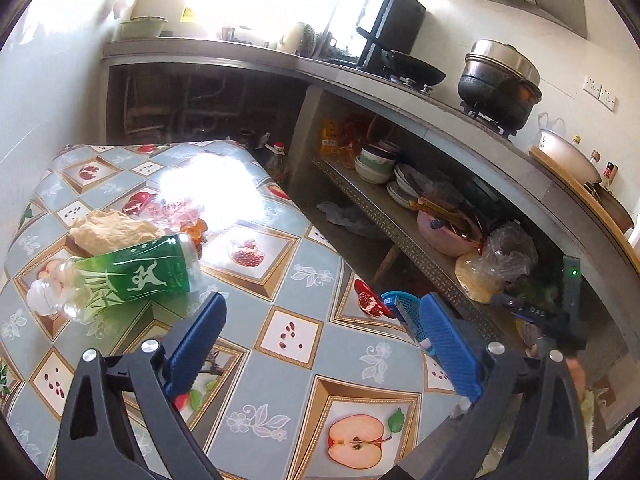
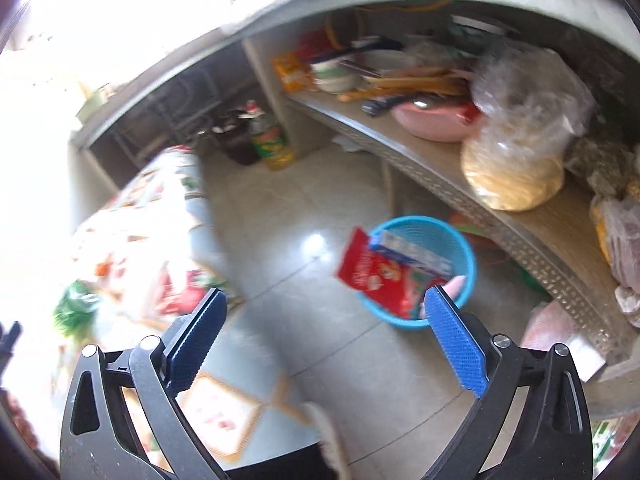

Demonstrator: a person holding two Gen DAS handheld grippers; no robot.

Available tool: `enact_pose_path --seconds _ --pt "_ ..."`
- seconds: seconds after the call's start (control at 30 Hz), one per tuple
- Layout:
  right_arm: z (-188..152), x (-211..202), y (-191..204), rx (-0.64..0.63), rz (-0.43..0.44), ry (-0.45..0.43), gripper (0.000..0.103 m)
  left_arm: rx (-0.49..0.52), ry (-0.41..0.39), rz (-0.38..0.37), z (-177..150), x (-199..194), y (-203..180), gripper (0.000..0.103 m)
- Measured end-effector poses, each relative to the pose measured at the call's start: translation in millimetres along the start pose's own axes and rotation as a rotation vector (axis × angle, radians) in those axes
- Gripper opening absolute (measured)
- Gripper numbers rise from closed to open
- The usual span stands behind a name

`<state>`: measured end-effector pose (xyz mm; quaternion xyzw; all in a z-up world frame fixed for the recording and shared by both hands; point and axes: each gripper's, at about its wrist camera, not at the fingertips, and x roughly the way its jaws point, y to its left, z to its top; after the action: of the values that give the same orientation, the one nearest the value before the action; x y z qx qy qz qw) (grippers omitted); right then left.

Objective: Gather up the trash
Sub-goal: 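Move both tools back toward the green bottle on the table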

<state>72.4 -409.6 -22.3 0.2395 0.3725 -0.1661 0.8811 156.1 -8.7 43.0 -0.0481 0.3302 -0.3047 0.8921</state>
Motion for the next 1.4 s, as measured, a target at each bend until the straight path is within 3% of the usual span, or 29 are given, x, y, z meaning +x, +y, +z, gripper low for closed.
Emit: enact_pose_path --seconds 0.37,0.67,0.8,0.97,1.13,1.4 --pt "-28 -18 115 -0.230 0.028 0.056 0.095 -0.020 -0.035 0.177 -14 -30 36 0.097" --pt "-59 -15 193 -0.488 -0.102 -0.019 0.095 -0.109 -0.019 0.218 -29 -39 71 0.097" --pt "-61 -16 209 -0.541 -0.103 -0.052 0.095 -0.128 -0.028 0.246 -34 -47 80 0.097" --pt "-60 -18 209 -0.509 -0.047 -0.063 0.095 -0.173 -0.044 0.282 -42 -59 95 0.097" --pt "-58 -16 209 -0.477 0.070 -0.078 0.095 -0.197 -0.040 0.313 -51 -62 110 0.097" --pt "-51 -1 241 -0.518 0.215 -0.030 0.095 -0.244 -0.033 0.320 -53 -51 136 0.097"
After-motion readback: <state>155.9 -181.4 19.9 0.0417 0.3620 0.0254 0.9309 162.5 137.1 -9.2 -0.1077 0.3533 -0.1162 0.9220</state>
